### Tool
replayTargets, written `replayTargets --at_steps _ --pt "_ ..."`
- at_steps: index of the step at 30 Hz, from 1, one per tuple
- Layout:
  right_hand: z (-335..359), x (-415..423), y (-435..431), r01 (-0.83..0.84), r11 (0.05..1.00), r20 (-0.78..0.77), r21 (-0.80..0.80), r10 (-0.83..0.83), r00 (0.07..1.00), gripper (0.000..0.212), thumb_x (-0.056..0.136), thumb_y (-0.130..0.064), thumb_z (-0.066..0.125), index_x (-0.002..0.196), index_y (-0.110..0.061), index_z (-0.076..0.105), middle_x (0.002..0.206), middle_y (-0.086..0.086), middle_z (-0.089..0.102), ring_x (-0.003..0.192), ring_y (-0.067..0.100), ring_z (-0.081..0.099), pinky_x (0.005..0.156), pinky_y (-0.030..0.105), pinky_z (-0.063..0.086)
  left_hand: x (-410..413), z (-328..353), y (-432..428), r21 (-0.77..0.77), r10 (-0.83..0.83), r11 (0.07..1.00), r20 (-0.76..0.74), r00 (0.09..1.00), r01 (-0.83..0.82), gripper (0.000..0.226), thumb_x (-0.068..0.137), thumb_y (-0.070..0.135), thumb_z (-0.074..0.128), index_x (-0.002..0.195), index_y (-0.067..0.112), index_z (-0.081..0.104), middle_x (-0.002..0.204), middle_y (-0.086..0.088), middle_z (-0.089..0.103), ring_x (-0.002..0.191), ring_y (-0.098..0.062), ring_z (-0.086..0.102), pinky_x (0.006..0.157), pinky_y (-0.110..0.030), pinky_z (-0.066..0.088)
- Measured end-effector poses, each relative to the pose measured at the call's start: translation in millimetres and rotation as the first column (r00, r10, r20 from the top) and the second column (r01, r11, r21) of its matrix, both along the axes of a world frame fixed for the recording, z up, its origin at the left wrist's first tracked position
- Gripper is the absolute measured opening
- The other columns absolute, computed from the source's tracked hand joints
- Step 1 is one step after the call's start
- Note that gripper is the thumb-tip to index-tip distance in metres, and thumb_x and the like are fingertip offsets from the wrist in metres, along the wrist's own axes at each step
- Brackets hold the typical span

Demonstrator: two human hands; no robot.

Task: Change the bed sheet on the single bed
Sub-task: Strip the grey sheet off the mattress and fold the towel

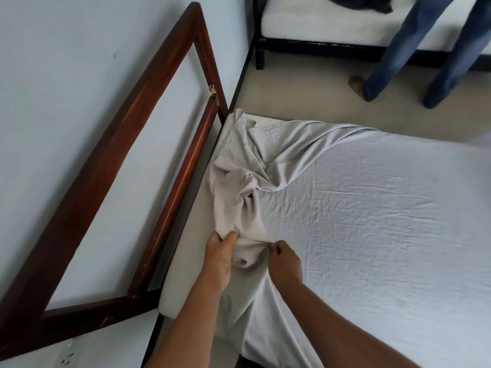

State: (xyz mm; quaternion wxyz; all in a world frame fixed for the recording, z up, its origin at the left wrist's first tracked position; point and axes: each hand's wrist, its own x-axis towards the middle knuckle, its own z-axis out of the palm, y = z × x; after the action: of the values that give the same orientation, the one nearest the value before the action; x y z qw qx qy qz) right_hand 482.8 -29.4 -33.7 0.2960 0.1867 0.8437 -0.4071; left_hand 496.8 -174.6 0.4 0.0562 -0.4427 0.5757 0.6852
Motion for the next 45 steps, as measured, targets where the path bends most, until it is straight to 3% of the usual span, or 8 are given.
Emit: replayTargets --at_steps 6,12,15,24,27,33,39,45 --pt "16 -8 56 0.262 0.957 0.099 -0.124 -0.251 0.963 0.014 0.094 -0.023 0.048 0.101 -0.028 0.059 0.095 -0.001 0.073 0.088 0.022 0.069 0.082 0.042 0.058 -23 22 48 0.066 -0.137 0.989 0.052 0.989 0.134 0.025 0.088 0.016 0.076 0.105 0.015 0.057 0.112 -0.008 0.067 0.097 -0.023 0.063 0.087 -0.042 0.053" --pt "66 31 83 -0.004 0.971 -0.079 -0.240 -0.016 0.997 0.019 0.083 -0.014 0.061 0.096 -0.026 0.056 0.091 -0.007 0.067 0.080 0.010 0.064 0.065 0.023 0.047 -35 50 113 0.164 -0.366 0.918 0.002 0.930 0.361 0.043 0.093 0.008 0.066 0.127 0.033 0.058 0.128 -0.004 0.063 0.097 -0.022 0.060 0.073 -0.037 0.047" --pt "80 44 101 0.146 0.924 0.025 -0.353 -0.147 0.989 0.017 0.084 -0.028 0.066 0.098 -0.026 0.057 0.089 -0.005 0.069 0.079 0.010 0.066 0.064 0.024 0.051 -34 63 138 0.259 -0.434 0.865 -0.043 0.900 0.430 0.056 0.091 0.011 0.072 0.140 0.032 0.053 0.139 0.002 0.054 0.112 -0.021 0.064 0.088 -0.043 0.055" --pt "100 40 153 0.275 0.846 0.080 -0.456 -0.269 0.960 0.027 0.101 -0.031 0.043 0.092 -0.022 0.067 0.089 0.001 0.071 0.085 0.019 0.067 0.075 0.034 0.055 -51 72 178 0.242 -0.109 0.962 -0.072 0.991 0.123 0.035 0.090 0.001 0.069 0.124 -0.001 0.060 0.113 -0.017 0.067 0.089 -0.023 0.069 0.073 -0.036 0.061" --pt "97 44 167 0.038 0.932 -0.077 -0.361 -0.070 0.995 0.027 0.094 -0.051 0.058 0.087 -0.026 0.062 0.081 -0.004 0.069 0.075 0.011 0.065 0.063 0.026 0.049 -61 63 180 0.277 -0.024 0.960 -0.051 0.998 0.037 0.023 0.090 0.000 0.067 0.113 -0.002 0.064 0.108 -0.021 0.068 0.086 -0.024 0.070 0.068 -0.034 0.061" --pt "78 51 221 -0.175 0.960 -0.066 0.217 0.194 0.979 0.025 0.082 -0.009 0.053 0.100 -0.024 0.058 0.098 0.004 0.053 0.103 0.030 0.058 0.076 0.032 0.043 -77 57 187 0.526 0.026 0.850 0.033 0.999 -0.040 0.037 0.092 0.007 0.068 0.127 0.001 0.061 0.121 -0.020 0.069 0.117 -0.034 0.063 0.103 -0.053 0.047" --pt "59 66 300 -0.068 0.895 0.256 0.442 -0.053 0.965 0.032 0.094 -0.018 0.047 0.120 -0.033 0.058 0.133 0.005 0.049 0.127 0.031 0.044 0.100 0.043 0.041 -96 58 195 0.485 -0.035 0.875 0.038 0.999 0.012 0.018 0.095 0.004 0.060 0.113 0.005 0.061 0.082 -0.014 0.074 0.084 -0.028 0.064 0.087 -0.048 0.053" --pt "70 82 350 0.346 0.835 0.044 0.427 -0.402 0.915 0.023 0.085 -0.013 0.060 0.107 -0.022 0.061 0.114 0.013 0.054 0.101 0.036 0.062 0.088 0.036 0.051 -130 55 204 0.300 0.018 0.954 -0.043 0.999 -0.004 0.042 0.097 0.016 0.063 0.137 0.010 0.054 0.124 -0.016 0.065 0.086 -0.023 0.067 0.062 -0.036 0.060"
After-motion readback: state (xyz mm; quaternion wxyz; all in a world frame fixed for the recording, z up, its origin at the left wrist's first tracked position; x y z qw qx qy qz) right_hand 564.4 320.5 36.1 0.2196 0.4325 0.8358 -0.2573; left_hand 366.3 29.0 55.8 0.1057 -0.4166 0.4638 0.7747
